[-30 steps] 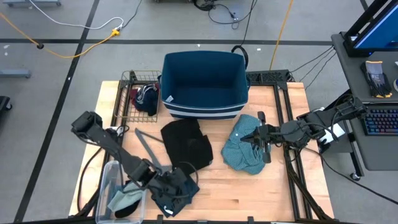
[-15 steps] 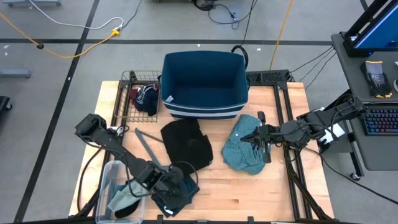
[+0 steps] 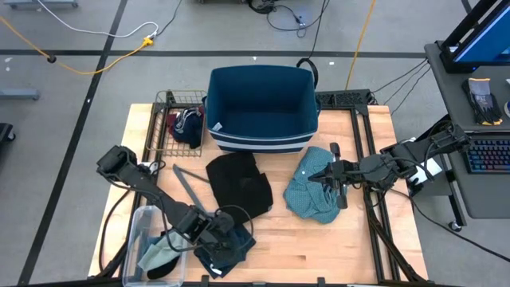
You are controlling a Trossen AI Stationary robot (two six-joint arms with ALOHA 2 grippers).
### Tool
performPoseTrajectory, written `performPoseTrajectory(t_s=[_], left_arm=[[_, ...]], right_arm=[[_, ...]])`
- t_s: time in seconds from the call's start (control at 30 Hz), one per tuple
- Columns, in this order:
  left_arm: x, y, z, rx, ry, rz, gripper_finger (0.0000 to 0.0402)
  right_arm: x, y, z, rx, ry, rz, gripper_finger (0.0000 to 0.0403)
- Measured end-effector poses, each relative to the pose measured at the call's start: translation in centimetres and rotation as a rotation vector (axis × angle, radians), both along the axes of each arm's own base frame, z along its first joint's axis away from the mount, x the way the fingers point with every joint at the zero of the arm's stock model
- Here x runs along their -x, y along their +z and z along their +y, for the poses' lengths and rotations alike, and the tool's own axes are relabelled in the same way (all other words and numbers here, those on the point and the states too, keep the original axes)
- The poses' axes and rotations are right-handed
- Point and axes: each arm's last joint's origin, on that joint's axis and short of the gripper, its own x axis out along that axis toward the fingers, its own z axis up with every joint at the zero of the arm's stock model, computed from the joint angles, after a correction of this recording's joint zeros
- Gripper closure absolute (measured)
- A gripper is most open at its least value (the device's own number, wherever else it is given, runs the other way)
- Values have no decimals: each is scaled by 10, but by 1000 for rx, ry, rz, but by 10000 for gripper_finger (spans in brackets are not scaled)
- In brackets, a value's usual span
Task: Pick & Place Cloths
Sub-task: Put the gray pants into the gold wire basket
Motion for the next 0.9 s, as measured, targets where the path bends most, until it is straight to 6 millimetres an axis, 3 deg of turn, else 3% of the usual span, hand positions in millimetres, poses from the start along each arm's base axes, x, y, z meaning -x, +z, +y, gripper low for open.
performPoseTrajectory(t_s=[0.2, 0.67, 0.9], left_arm=[[-3, 2, -3, 7, -40, -50, 356], [0, 4, -10, -11, -113, -102, 122], [-2, 4, -8, -21, -95, -101, 77]], right_arm=[[0, 0, 0, -1, 1, 0, 403], [0, 0, 0, 23, 11, 0, 403], [0, 0, 0, 23, 11, 0, 403]])
